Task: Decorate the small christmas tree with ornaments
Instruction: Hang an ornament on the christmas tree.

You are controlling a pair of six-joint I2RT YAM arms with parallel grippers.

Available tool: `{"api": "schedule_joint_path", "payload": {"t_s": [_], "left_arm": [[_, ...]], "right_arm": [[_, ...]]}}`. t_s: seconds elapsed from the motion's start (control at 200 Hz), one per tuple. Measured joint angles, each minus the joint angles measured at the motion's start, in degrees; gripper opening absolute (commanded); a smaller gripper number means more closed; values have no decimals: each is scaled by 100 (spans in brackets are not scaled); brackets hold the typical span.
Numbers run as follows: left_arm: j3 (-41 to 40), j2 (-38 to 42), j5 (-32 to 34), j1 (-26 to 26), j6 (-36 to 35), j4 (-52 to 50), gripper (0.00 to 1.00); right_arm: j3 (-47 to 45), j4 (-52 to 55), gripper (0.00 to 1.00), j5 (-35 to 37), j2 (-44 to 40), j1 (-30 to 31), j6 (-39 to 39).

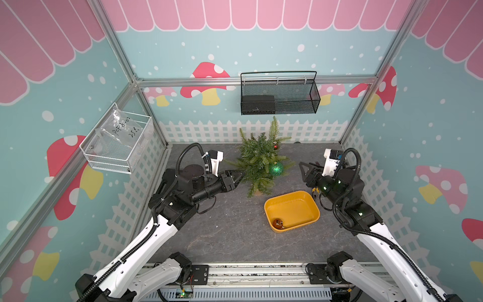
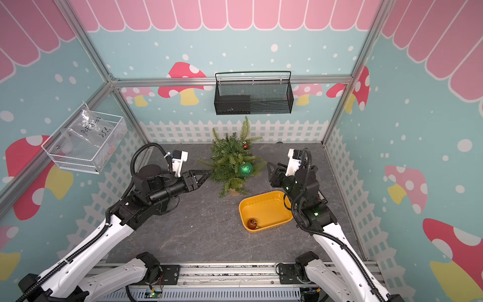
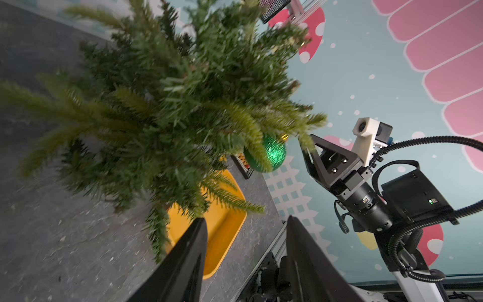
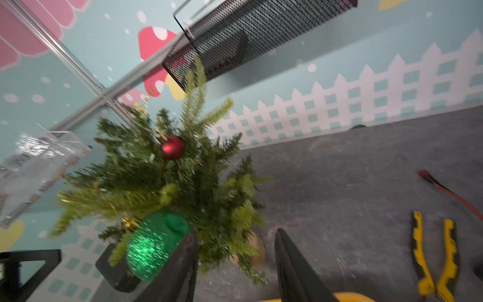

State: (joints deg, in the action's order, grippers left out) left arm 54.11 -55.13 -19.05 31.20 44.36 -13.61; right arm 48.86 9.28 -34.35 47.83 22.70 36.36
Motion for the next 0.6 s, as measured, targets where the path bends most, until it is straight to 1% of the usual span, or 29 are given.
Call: {"api": "schedule_joint_path", "payload": {"t_s": [0.13, 0.265, 0.385, 0.485, 0.6], "left_arm": [[-396, 144, 264, 216, -35, -258, 52], [-616, 153, 564, 601, -162, -542, 52], [-796, 153, 754, 839, -214, -643, 52], [-1043, 153, 866, 988, -216, -693, 55], [-1322, 153, 933, 1121, -208, -734, 57]], "right_arm": [[-389, 562, 46, 326, -225, 0, -149], [-608, 1069, 46, 385, -225, 0, -286], [-758, 1510, 54, 286, -92, 31, -420], [-863, 1886, 61, 199, -52, 140, -527], [-925, 2116, 65, 136, 44, 415, -597]]}}
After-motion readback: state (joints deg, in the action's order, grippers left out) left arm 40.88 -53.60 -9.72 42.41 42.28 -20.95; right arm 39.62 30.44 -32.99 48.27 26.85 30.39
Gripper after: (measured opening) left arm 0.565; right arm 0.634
